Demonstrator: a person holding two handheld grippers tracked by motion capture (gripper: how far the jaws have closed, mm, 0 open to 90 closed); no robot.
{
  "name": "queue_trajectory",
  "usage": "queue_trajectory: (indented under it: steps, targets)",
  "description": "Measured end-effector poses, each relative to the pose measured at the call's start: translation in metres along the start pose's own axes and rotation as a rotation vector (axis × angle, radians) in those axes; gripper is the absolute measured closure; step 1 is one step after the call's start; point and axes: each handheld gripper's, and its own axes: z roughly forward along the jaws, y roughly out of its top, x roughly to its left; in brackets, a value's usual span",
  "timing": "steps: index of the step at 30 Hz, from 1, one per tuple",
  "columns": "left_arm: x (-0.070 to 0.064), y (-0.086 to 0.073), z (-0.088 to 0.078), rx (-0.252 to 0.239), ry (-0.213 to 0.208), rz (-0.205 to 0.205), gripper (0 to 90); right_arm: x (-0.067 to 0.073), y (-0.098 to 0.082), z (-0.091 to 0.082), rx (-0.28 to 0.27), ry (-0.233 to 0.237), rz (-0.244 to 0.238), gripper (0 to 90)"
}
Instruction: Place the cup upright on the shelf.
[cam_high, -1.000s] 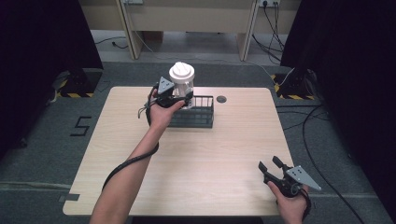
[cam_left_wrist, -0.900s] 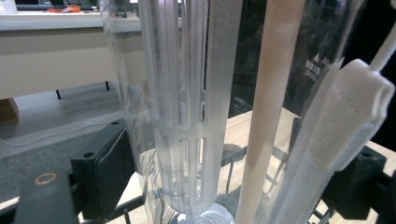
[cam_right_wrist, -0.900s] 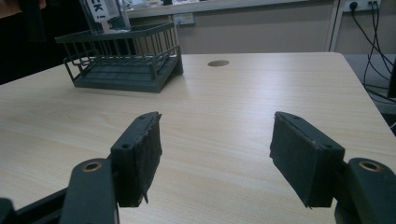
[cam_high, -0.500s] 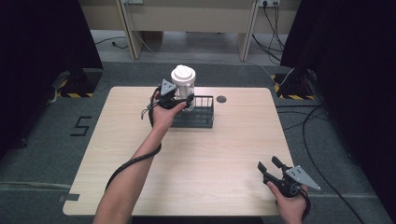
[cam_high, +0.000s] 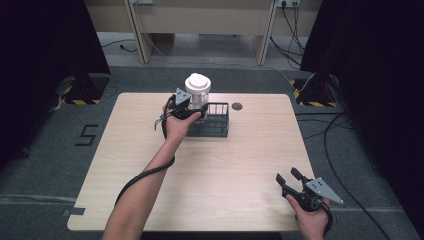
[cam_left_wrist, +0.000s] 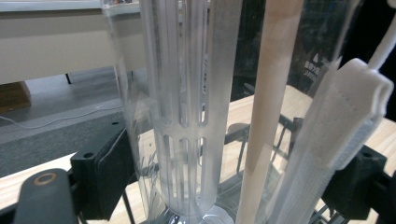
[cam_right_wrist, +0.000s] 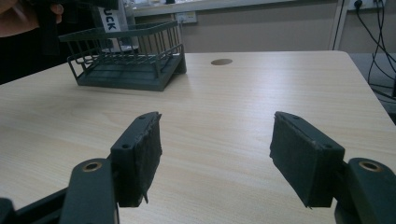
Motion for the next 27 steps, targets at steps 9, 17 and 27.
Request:
queue_trajectory:
  steps: [9, 17, 27]
  targets:
    - [0.0001, -0.0023, 0.001, 0.009, 0.011, -0.002, 15.0, 0.0006, -0.0003, 0.001, 0.002, 0.003, 0.002, 34.0]
    - [0.0006, -0.0053, 0.0023, 0.022, 0.015, -0.004, 14.9, 0.001, 0.0002, 0.001, 0.001, 0.004, 0.003, 34.0]
    - [0.0007, -0.0088, 0.0026, 0.028, 0.015, -0.011, 14.9, 0.0012, 0.0003, 0.0012, 0.003, 0.005, 0.002, 34.0]
